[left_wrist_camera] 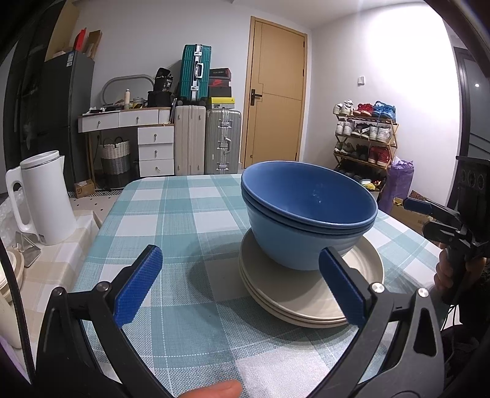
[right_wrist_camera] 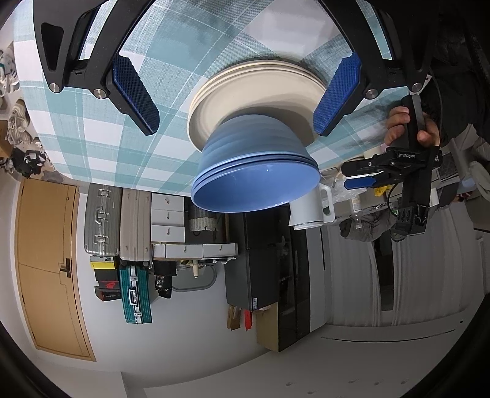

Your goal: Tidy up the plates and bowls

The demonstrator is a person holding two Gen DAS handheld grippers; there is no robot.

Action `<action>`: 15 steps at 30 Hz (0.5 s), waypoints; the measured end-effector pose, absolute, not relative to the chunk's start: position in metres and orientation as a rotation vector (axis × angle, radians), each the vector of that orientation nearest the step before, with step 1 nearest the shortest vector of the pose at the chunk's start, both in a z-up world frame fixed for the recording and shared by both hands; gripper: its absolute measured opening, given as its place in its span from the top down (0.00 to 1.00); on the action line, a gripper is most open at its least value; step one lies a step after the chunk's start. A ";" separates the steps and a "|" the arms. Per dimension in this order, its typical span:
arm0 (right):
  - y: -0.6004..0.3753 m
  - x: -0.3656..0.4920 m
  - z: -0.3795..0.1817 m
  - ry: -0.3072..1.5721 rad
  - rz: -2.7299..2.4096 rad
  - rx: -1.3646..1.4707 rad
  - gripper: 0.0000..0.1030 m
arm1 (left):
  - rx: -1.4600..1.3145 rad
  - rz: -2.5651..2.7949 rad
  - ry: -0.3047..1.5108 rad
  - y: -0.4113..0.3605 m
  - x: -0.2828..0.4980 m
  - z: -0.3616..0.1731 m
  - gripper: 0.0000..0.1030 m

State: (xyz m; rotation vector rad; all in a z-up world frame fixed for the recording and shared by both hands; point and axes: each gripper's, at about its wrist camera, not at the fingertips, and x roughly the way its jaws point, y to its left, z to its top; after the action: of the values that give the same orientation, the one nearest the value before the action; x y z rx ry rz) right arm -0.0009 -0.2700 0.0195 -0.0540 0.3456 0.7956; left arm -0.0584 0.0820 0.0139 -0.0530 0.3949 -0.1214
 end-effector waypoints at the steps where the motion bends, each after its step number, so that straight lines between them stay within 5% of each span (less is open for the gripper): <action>1: -0.270 -0.001 0.019 0.347 0.795 -0.054 0.01 | -0.052 -0.120 0.396 0.082 -0.058 0.014 0.01; 15: -0.269 0.000 0.018 0.349 0.799 -0.053 0.01 | -0.049 -0.123 0.397 0.082 -0.059 0.014 0.01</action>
State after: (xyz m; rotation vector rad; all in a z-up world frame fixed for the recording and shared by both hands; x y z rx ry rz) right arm -0.0005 -0.2686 0.0185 -0.0534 0.3485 0.7988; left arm -0.0586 0.0816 0.0136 -0.0487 0.3972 -0.1230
